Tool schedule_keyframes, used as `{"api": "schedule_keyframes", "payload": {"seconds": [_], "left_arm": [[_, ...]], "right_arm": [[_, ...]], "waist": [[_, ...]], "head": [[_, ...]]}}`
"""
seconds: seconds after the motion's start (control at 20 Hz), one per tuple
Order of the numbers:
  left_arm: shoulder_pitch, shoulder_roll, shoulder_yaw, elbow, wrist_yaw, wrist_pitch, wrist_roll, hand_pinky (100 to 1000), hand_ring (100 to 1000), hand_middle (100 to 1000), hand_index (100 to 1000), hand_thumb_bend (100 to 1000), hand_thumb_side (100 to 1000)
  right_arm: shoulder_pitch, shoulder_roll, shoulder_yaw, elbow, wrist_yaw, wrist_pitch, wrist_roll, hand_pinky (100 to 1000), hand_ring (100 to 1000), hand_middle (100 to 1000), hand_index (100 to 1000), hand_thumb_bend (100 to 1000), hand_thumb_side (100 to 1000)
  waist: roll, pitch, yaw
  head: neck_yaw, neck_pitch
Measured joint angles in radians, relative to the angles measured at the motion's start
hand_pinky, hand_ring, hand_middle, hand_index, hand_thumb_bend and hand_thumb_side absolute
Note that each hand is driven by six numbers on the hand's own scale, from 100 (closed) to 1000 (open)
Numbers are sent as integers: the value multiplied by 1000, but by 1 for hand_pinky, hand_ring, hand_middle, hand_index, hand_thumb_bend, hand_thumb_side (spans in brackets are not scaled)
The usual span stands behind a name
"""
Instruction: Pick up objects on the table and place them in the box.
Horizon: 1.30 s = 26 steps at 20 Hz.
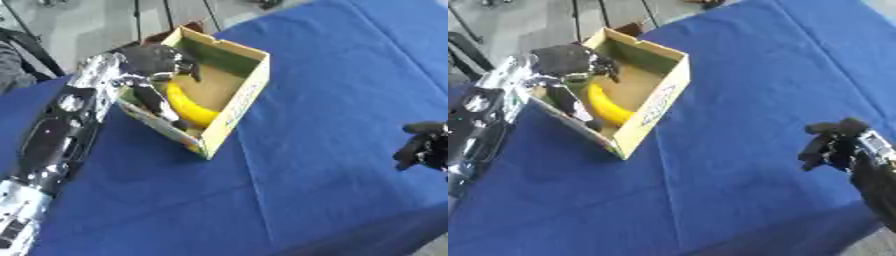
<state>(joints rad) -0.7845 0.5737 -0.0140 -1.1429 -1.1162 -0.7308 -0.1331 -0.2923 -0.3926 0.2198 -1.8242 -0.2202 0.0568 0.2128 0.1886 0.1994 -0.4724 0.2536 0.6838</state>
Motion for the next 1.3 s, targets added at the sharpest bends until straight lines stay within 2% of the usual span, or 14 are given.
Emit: {"api": "schedule_keyframes", "payload": {"seconds": [0.05, 0.1, 0.15, 0.25, 0.35, 0.4, 0.45, 0.55, 0.65, 0.8, 1.0, 1.3], "left_arm": [[21, 19, 12, -29, 66, 10, 24, 671, 714, 748, 782, 579, 823], [46, 38, 22, -64, 143, 24, 45, 663, 706, 744, 779, 542, 812], [74, 57, 29, -102, 230, 38, 60, 645, 687, 734, 771, 451, 796], [156, 87, 45, -197, 431, 73, 77, 618, 660, 716, 760, 301, 817], [267, 105, 69, -306, 650, 129, 76, 599, 644, 708, 752, 209, 880], [323, 105, 83, -362, 756, 164, 67, 590, 635, 702, 748, 175, 912], [377, 101, 95, -416, 858, 202, 56, 577, 623, 696, 746, 145, 980], [472, 70, 124, -518, 1031, 273, 26, 572, 619, 694, 746, 140, 1000], [546, 19, 149, -601, 1152, 335, -5, 565, 614, 691, 746, 164, 1000], [622, -66, 182, -671, 1255, 419, -36, 558, 610, 691, 747, 200, 1000], [656, -172, 227, -690, 1307, 513, -47, 554, 606, 689, 748, 235, 1000], [670, -242, 255, -692, 1318, 574, -42, 548, 600, 682, 746, 245, 1000]], "right_arm": [[5, 0, -4, 1, 0, -1, -2, 556, 597, 521, 762, 100, 1000], [11, 0, -6, 1, -1, -3, -4, 556, 597, 521, 762, 100, 1000], [16, 0, -10, 2, -2, -3, -6, 556, 597, 521, 762, 100, 1000], [27, 0, -17, 5, -3, -4, -12, 556, 597, 521, 762, 100, 1000], [34, 1, -23, 5, -7, -6, -16, 555, 597, 520, 761, 100, 1000], [38, 1, -25, 5, -8, -7, -19, 555, 597, 521, 761, 100, 1000], [42, 1, -29, 6, -9, -8, -21, 555, 596, 520, 761, 100, 1000], [47, 1, -35, 6, -11, -9, -27, 555, 596, 520, 761, 100, 1000], [51, 2, -40, 6, -12, -10, -32, 555, 596, 520, 761, 100, 1000], [55, 7, -42, 6, -14, -12, -38, 556, 597, 520, 761, 100, 1000], [58, 11, -47, 5, -16, -13, -40, 556, 597, 520, 761, 100, 1000], [66, 17, -53, 5, -18, -15, -47, 556, 598, 519, 761, 100, 1000]], "waist": [[-5, -7, 17], [-11, -12, 35], [-18, -15, 52], [-38, -22, 93], [-56, -26, 128], [-62, -27, 141], [-65, -27, 152], [-69, -27, 171], [-75, -27, 187], [-90, -26, 207], [-103, -23, 226], [-115, -21, 238]], "head": [[-7, 3], [-13, 7], [-20, 11], [-33, 20], [-47, 27], [-53, 29], [-59, 31], [-68, 37], [-76, 43], [-81, 54], [-81, 55], [-81, 63]]}}
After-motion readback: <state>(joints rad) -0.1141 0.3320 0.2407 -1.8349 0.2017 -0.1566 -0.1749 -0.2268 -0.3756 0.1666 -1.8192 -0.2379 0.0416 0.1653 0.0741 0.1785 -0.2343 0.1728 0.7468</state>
